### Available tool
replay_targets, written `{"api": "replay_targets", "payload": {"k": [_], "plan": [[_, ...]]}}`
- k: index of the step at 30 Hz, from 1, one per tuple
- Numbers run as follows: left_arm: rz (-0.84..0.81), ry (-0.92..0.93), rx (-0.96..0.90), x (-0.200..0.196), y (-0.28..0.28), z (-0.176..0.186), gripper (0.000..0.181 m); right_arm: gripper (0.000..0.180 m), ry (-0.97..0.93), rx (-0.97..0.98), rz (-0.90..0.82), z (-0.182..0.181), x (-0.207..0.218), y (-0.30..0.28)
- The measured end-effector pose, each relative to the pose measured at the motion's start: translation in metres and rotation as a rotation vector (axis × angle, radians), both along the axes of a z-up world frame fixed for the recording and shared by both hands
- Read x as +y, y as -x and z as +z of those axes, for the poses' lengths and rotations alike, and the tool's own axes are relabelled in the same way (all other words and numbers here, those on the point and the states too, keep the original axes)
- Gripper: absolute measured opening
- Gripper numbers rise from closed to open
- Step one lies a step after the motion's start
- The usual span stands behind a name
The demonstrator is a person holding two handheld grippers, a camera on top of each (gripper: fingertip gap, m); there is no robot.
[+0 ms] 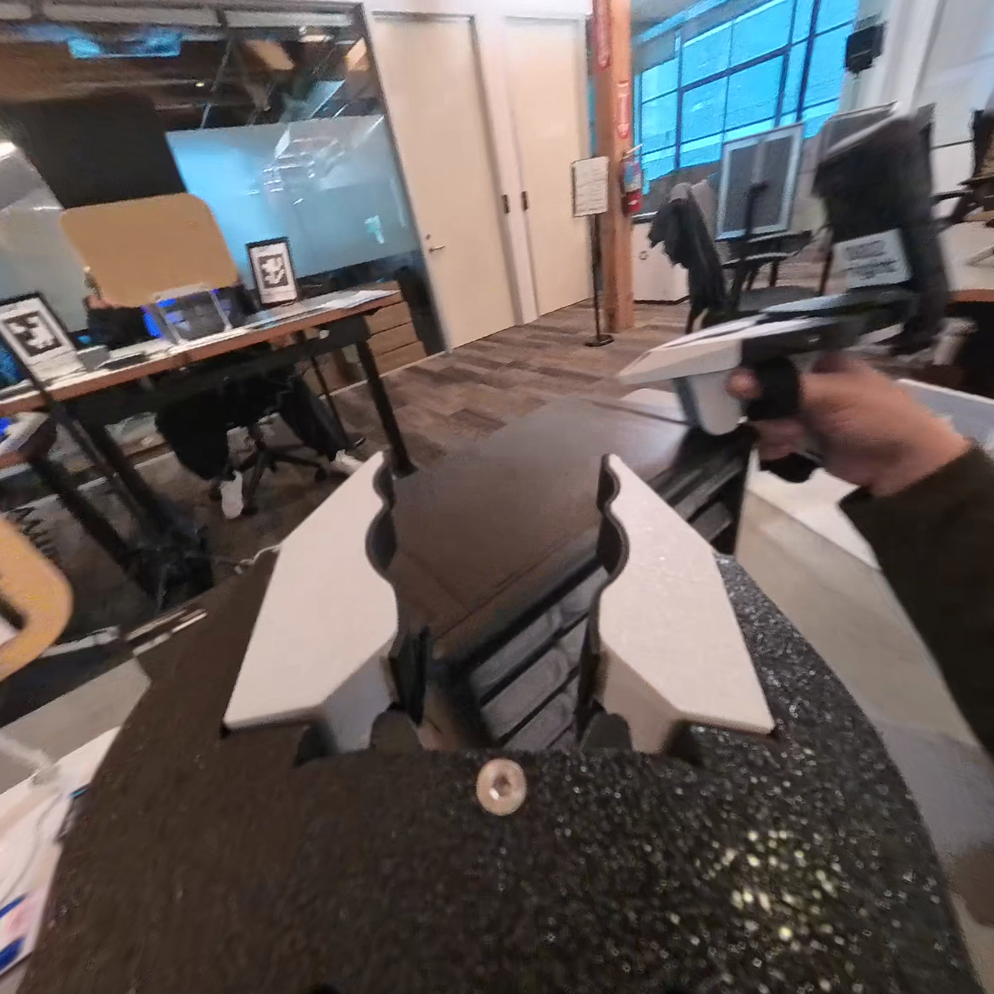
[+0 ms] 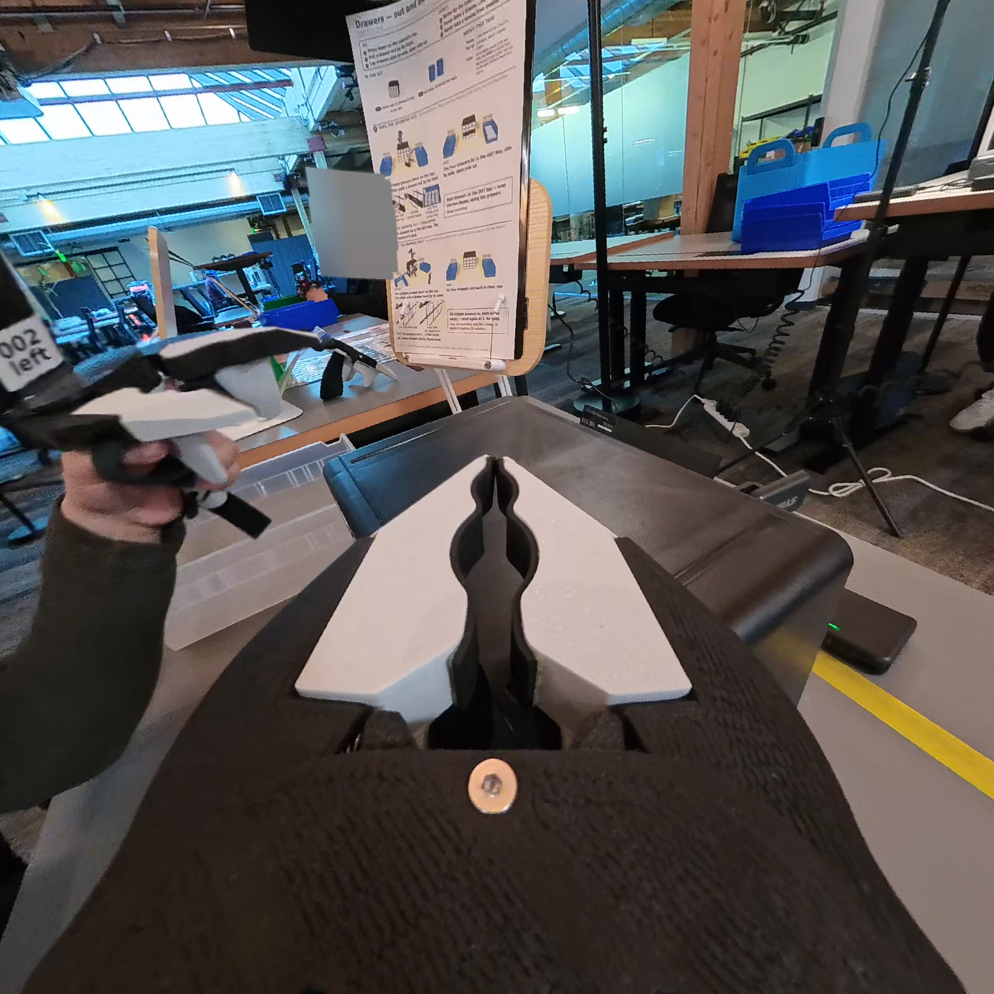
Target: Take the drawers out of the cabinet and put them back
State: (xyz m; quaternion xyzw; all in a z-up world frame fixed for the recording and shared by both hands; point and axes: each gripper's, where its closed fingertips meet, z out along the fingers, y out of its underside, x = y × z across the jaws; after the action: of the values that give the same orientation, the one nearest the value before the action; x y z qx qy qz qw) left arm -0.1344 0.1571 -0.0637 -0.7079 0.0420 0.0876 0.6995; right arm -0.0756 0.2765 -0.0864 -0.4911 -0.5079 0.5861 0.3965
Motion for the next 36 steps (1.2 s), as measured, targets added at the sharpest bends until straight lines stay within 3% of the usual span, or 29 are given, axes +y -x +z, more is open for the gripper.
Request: {"api": "replay_targets", "payload": {"k": [3, 5, 9, 14, 19, 23, 26, 29, 36], "plan": [[0.022, -0.005, -0.063, -0.007, 0.030, -0.010, 0.067, 0.000, -0.014, -0.013, -0.014, -0.001, 0.000, 0.001], [-0.004, 0.050, -0.231, -0.006, 0.043, -0.023, 0.066, 0.000, -0.046, -0.028, -0.046, -0.002, 0.002, 0.002], [-0.140, 0.111, -0.404, 0.001, 0.038, -0.040, 0.066, 0.000, -0.280, 0.064, -0.163, 0.020, 0.000, -0.007], [-0.118, 0.154, -0.413, 0.009, 0.047, -0.056, 0.057, 0.011, -0.547, 0.264, -0.232, 0.064, -0.044, -0.024], [-0.162, 0.171, -0.459, 0.010, 0.048, -0.062, 0.052, 0.012, -0.771, 0.356, -0.273, 0.060, -0.101, -0.018], [-0.170, 0.171, -0.473, 0.009, 0.052, -0.064, 0.045, 0.015, -1.037, 0.425, -0.313, 0.001, -0.154, -0.004], [-0.179, 0.163, -0.493, 0.010, 0.054, -0.065, 0.040, 0.022, -1.373, 0.316, -0.367, -0.074, -0.167, 0.019], [-0.186, 0.155, -0.505, 0.010, 0.055, -0.065, 0.040, 0.029, -1.577, 0.172, -0.330, -0.137, -0.165, 0.044], [-0.177, 0.140, -0.496, 0.014, 0.056, -0.064, 0.039, 0.028, -1.696, 0.023, -0.389, -0.170, -0.133, 0.076]]}}
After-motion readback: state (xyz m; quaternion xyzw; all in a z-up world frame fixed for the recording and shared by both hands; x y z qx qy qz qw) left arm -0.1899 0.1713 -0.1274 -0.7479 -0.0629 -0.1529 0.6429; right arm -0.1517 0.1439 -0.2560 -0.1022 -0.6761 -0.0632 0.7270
